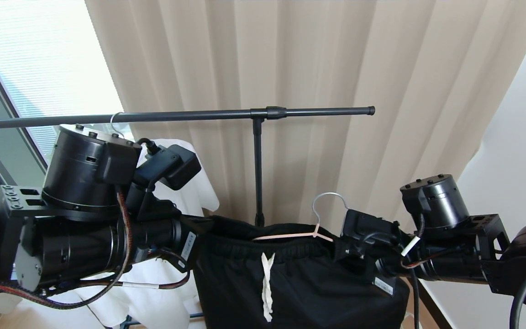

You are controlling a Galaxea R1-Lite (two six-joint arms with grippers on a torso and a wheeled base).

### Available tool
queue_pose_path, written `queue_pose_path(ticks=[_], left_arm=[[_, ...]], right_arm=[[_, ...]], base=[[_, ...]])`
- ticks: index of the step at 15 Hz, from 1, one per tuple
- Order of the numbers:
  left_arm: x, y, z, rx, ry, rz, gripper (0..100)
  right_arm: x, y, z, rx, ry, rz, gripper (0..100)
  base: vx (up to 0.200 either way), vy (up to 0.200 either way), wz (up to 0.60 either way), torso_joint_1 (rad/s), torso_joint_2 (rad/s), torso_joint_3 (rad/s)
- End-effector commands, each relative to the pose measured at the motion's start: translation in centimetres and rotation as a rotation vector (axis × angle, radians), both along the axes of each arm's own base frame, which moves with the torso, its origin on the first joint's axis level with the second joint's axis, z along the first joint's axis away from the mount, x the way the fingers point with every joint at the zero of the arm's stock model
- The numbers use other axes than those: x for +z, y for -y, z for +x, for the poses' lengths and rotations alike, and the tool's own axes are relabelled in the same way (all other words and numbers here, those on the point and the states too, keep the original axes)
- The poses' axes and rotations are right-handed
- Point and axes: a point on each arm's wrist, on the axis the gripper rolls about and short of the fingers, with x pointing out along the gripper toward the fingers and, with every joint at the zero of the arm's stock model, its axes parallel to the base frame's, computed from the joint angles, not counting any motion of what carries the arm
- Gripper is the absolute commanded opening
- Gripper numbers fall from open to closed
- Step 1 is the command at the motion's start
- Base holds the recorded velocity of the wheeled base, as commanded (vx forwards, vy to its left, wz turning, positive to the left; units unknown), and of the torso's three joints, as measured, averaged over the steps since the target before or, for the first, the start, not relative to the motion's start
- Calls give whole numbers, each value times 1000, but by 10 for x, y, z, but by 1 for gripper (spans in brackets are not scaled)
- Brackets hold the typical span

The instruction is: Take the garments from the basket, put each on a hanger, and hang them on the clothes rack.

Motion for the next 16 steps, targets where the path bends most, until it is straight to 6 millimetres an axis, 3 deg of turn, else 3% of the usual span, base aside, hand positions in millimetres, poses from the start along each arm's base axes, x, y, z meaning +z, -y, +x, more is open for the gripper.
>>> queue_pose_path(ticks=[1,5,9,16], left_arm=[[19,-12,-3,32,41,-29,0],[42,-29,-5,85,75,-50,0],[55,-30,-6,84,99,-68,0],[24,-10,-17,-9,4,-1,0]], right_arm=[[-3,0,0,7,-7,-14,0],[-16,0,6,-7,-22,-71,0],[-18,0,7,-20,-22,-87,0],[-8,-5,13,-57,-11,-27,0]], base=[[0,0,0,0,0,0],[0,0,0,0,0,0],[0,0,0,0,0,0],[0,0,0,0,0,0]])
